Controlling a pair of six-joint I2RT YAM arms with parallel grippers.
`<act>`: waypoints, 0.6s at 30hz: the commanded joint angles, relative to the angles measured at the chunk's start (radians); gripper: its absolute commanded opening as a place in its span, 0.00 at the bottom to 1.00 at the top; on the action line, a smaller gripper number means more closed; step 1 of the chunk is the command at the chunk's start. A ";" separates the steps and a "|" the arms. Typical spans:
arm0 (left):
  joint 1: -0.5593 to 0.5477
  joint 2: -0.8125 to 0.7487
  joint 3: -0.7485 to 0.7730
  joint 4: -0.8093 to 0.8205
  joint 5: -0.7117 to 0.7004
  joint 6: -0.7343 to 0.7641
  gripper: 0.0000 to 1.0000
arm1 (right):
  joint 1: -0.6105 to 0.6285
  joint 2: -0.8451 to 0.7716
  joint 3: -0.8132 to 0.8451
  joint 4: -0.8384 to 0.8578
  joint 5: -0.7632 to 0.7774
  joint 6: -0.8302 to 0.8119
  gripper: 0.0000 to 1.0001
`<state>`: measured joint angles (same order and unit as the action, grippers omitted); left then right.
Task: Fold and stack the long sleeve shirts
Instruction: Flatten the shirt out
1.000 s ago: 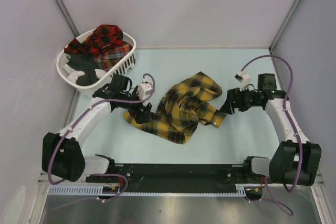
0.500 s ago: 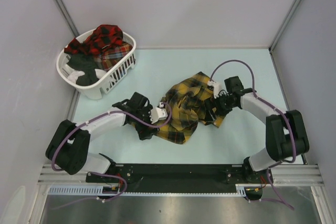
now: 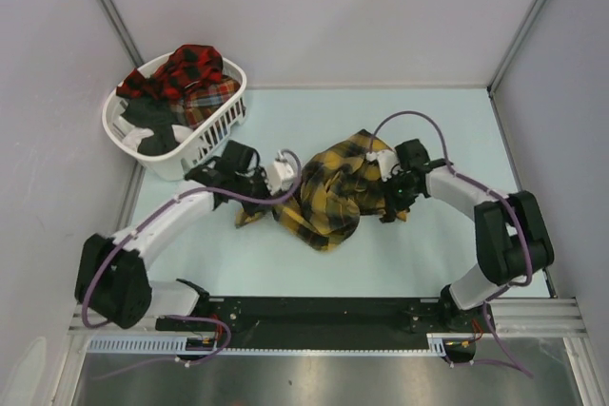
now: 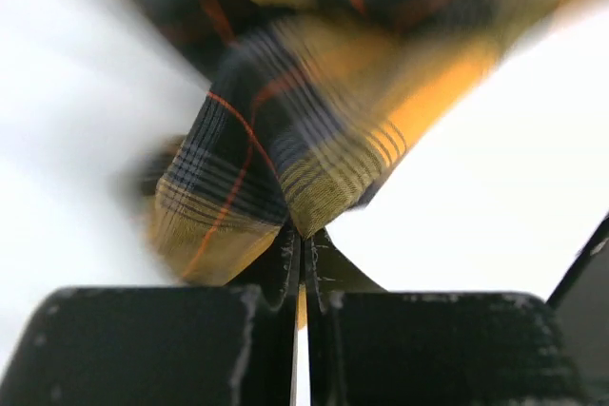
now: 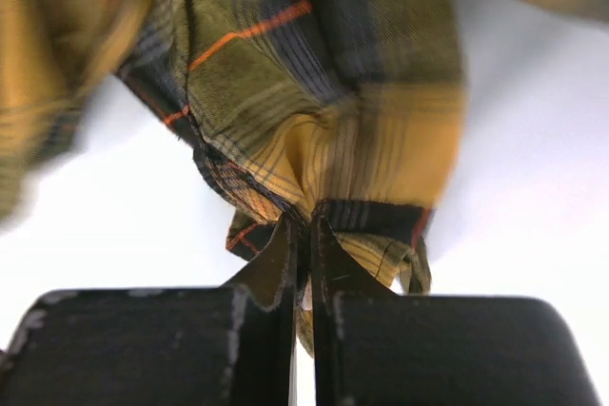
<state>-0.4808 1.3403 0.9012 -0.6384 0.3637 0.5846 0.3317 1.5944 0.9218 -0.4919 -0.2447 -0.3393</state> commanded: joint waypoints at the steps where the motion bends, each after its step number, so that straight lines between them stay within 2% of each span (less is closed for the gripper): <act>1: 0.151 -0.154 0.209 -0.078 0.219 -0.152 0.00 | -0.192 -0.209 0.139 -0.143 0.023 -0.050 0.00; 2: 0.177 -0.185 0.231 -0.084 0.236 -0.166 0.00 | -0.232 -0.285 0.170 -0.161 0.007 -0.075 0.00; 3: 0.221 -0.199 0.263 -0.087 0.257 -0.175 0.00 | -0.322 -0.316 0.196 -0.180 -0.008 -0.092 0.00; 5: 0.261 -0.230 0.287 -0.089 0.271 -0.209 0.00 | -0.413 -0.379 0.276 -0.241 -0.044 -0.122 0.00; 9: 0.326 -0.239 0.311 -0.081 0.270 -0.258 0.00 | -0.648 -0.419 0.386 -0.300 -0.120 -0.190 0.00; 13: 0.393 -0.225 0.304 -0.041 0.242 -0.354 0.00 | -0.817 -0.404 0.474 -0.297 -0.221 -0.195 0.00; 16: 0.418 -0.239 0.318 -0.030 0.242 -0.351 0.00 | -0.907 -0.380 0.544 -0.297 -0.271 -0.190 0.00; 18: 0.418 -0.253 0.358 -0.041 0.311 -0.329 0.00 | -0.922 -0.369 0.593 -0.286 -0.278 -0.184 0.00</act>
<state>-0.0765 1.1217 1.1912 -0.6991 0.5838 0.2806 -0.5423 1.1999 1.4178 -0.7673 -0.4484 -0.5095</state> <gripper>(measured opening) 0.008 0.033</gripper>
